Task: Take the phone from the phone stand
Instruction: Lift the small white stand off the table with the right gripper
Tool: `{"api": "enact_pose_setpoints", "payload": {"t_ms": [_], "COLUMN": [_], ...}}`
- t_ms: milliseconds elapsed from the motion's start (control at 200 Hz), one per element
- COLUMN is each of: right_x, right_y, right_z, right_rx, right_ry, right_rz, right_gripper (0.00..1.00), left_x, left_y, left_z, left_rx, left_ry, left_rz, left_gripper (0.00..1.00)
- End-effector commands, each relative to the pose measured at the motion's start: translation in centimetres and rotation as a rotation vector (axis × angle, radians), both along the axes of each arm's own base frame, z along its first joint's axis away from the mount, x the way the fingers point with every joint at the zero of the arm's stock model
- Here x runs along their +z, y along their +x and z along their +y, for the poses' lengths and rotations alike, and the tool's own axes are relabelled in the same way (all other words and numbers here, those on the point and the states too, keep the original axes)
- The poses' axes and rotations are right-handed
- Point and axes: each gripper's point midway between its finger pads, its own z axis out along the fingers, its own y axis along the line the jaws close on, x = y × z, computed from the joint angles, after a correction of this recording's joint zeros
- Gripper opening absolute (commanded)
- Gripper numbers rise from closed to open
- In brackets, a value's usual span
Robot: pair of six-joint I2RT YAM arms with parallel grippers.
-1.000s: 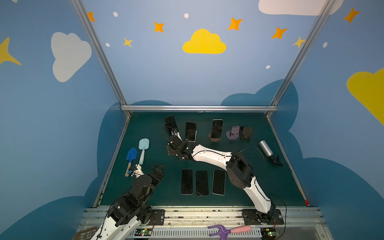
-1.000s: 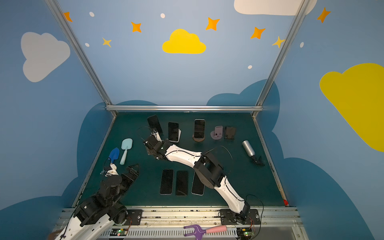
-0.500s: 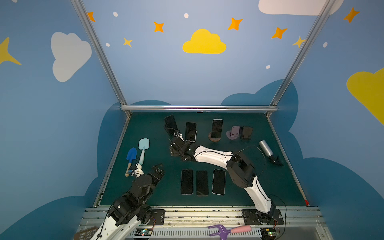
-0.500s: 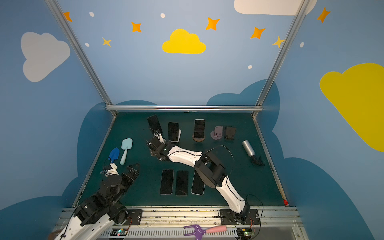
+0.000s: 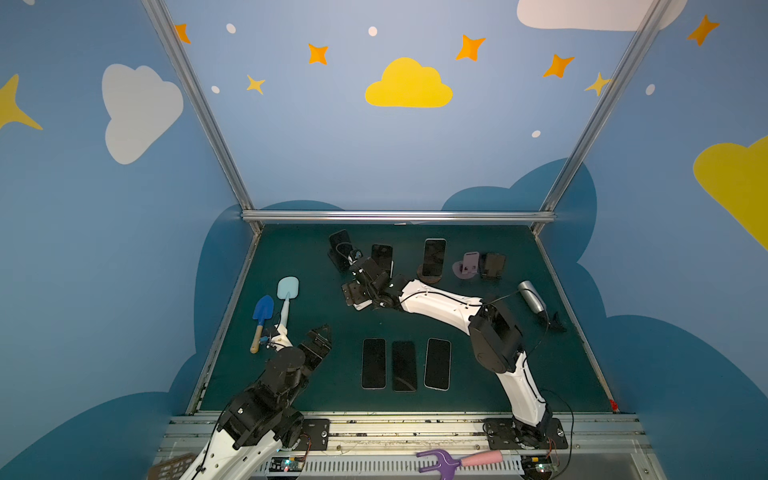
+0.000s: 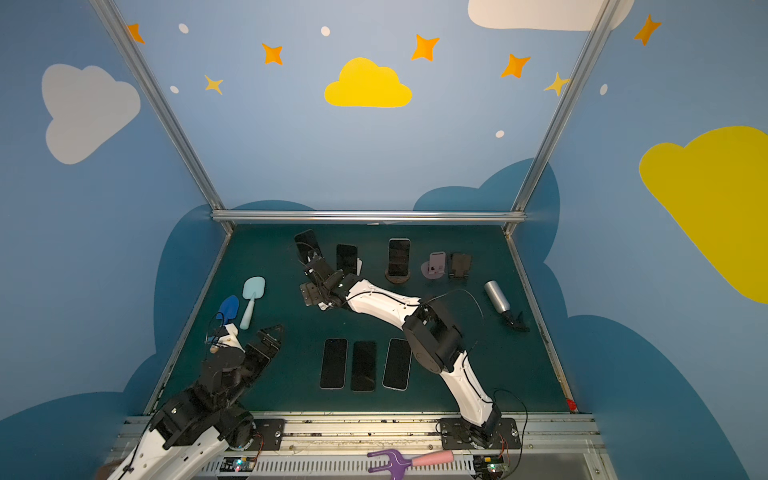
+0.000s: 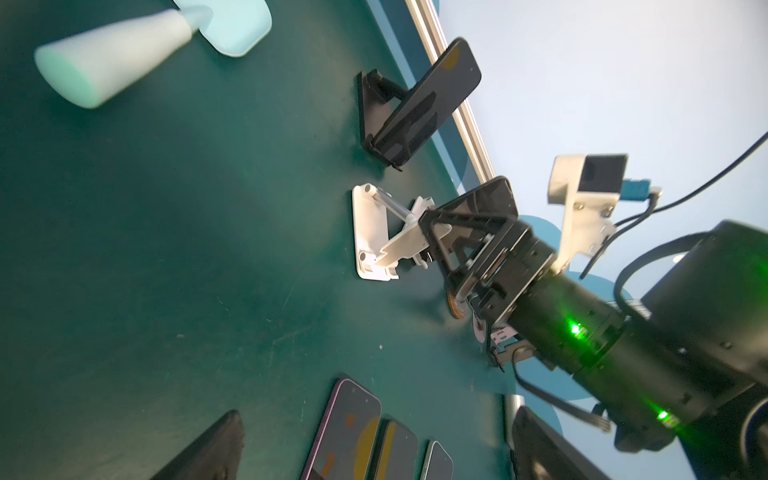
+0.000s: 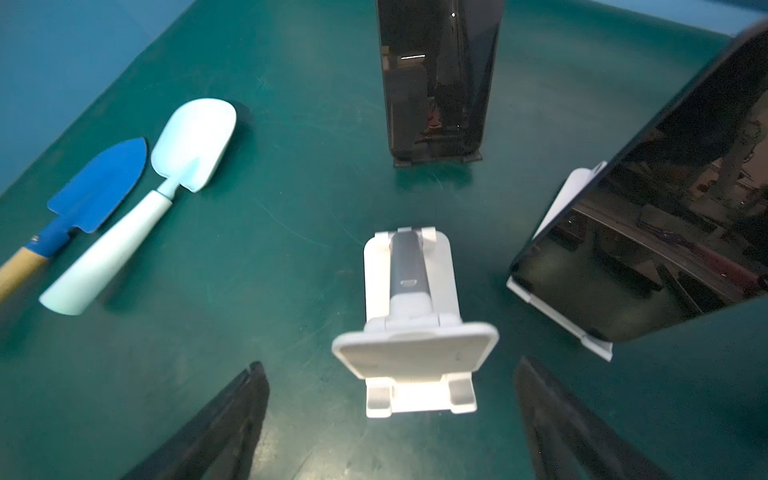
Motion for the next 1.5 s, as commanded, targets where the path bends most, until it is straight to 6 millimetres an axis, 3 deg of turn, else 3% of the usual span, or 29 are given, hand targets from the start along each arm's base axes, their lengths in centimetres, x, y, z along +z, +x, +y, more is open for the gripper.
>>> {"api": "enact_pose_setpoints", "payload": {"t_ms": [0, 115, 486, 1001, 1146, 1337, 1492], "right_x": [-1.1, -1.6, -3.6, -5.4, -3.8, -0.2, 2.2], "right_y": [-0.3, 0.0, 0.6, 1.2, 1.0, 0.2, -1.2], "right_z": [0.8, 1.4, 0.6, 0.1, 0.1, -0.4, -1.8], "right_rx": [0.052, 0.059, 0.010, -0.042, -0.041, -0.031, -0.027], "right_ry": [-0.016, -0.013, -0.036, -0.052, -0.053, -0.023, -0.006], "right_rz": [0.043, 0.050, 0.057, 0.049, 0.002, -0.067, -0.084], "right_gripper": [0.93, 0.93, 0.92, 0.80, 0.68, 0.64, 0.62], "left_x": [0.0, -0.1, -0.4, -0.6, -0.2, 0.4, 1.0], "left_y": [0.2, 0.3, 0.3, 0.3, 0.3, 0.4, 0.4], "left_z": [-0.4, -0.7, -0.6, -0.5, -0.4, -0.5, -0.5], "left_rx": [-0.019, -0.029, -0.025, -0.021, -0.023, -0.026, -0.030], "left_ry": [0.011, 0.009, 0.011, 0.023, 0.023, 0.026, 0.028], "left_rz": [-0.003, 0.002, 0.007, 0.016, 0.005, -0.009, -0.020], "left_gripper": [1.00, 1.00, 1.00, 1.00, 1.00, 1.00, 1.00]}}
